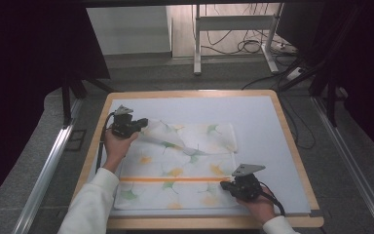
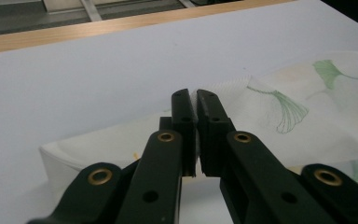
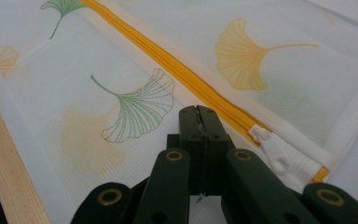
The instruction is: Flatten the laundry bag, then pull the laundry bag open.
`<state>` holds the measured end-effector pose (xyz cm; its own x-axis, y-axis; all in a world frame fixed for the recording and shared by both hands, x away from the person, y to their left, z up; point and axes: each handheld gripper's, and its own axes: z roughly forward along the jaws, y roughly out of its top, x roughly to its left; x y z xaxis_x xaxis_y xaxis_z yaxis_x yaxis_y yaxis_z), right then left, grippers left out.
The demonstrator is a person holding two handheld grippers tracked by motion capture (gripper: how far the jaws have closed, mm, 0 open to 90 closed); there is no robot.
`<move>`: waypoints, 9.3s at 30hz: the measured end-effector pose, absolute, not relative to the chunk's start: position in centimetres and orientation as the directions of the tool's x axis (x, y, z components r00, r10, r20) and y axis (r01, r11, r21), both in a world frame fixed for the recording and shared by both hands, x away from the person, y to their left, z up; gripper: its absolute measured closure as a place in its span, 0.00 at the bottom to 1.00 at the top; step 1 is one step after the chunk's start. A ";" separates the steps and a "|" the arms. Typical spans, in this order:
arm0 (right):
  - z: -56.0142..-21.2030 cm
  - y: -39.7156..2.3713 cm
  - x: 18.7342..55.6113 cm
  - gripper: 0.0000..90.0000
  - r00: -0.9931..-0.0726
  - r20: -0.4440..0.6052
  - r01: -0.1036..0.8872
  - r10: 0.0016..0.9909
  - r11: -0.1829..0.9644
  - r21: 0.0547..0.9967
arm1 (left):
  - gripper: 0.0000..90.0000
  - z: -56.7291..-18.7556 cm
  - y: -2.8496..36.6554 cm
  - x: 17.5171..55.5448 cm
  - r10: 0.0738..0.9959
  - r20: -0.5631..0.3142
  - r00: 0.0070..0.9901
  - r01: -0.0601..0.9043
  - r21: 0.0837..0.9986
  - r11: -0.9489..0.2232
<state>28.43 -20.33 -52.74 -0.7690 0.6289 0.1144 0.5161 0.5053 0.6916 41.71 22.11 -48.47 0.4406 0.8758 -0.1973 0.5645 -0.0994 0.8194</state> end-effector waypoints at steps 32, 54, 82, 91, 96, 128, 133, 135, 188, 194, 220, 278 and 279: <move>-52.8 -20.4 28.4 0.99 -0.769 0.119 0.518 0.629 0.502 0.693 | 0.97 -49.3 24.1 44.6 0.895 -0.244 0.374 0.595 0.803 -0.031; -52.8 -20.6 28.5 0.99 -0.767 0.137 0.526 0.627 0.492 0.694 | 0.97 -50.0 26.3 47.3 0.928 -0.220 0.300 0.616 0.788 -0.012; -52.8 -20.5 28.5 0.99 -0.768 0.134 0.524 0.627 0.495 0.693 | 0.63 -46.4 27.3 42.4 0.882 -0.211 0.421 0.514 0.857 -0.041; -52.8 -20.4 28.5 0.99 -0.771 0.125 0.519 0.625 0.502 0.692 | 0.54 -47.6 24.9 39.5 0.853 -0.171 0.493 0.535 0.833 -0.143; -52.8 -20.5 28.6 0.99 -0.773 0.126 0.518 0.622 0.504 0.691 | 0.50 -47.8 23.9 38.3 0.836 -0.179 0.518 0.540 0.827 -0.157; -51.7 -22.5 27.1 0.99 -0.751 0.142 0.543 0.645 0.479 0.690 | 0.49 -47.6 14.9 30.7 0.711 -0.138 0.689 0.480 0.823 -0.306; -51.6 -23.2 26.7 0.99 -0.741 0.147 0.552 0.655 0.469 0.689 | 0.48 -47.7 13.5 30.4 0.682 -0.128 0.720 0.460 0.823 -0.332; -51.6 -23.4 26.5 0.99 -0.737 0.152 0.557 0.659 0.464 0.688 | 0.48 -47.9 12.7 30.4 0.674 -0.120 0.729 0.456 0.820 -0.347; -51.7 -23.8 25.2 0.99 -0.743 0.163 0.560 0.649 0.470 0.682 | 0.45 -48.7 3.7 31.2 0.576 -0.085 0.813 0.398 0.802 -0.445; -51.8 -23.7 25.3 0.99 -0.748 0.164 0.560 0.644 0.479 0.676 | 0.45 -49.2 2.9 32.0 0.583 -0.089 0.807 0.409 0.797 -0.445; -52.2 -23.4 25.6 0.99 -0.751 0.161 0.565 0.640 0.497 0.658 | 0.52 -50.6 -2.0 32.6 0.507 -0.120 0.853 0.407 0.763 -0.503; -52.1 -23.4 26.5 0.99 -0.737 0.147 0.567 0.660 0.485 0.665 | 1.00 -52.3 -6.2 33.0 0.456 -0.092 0.885 0.386 0.691 -0.611; -52.0 -23.5 26.7 0.99 -0.733 0.142 0.567 0.666 0.481 0.669 | 1.00 -52.3 -6.2 33.0 0.455 -0.092 0.886 0.385 0.693 -0.610</move>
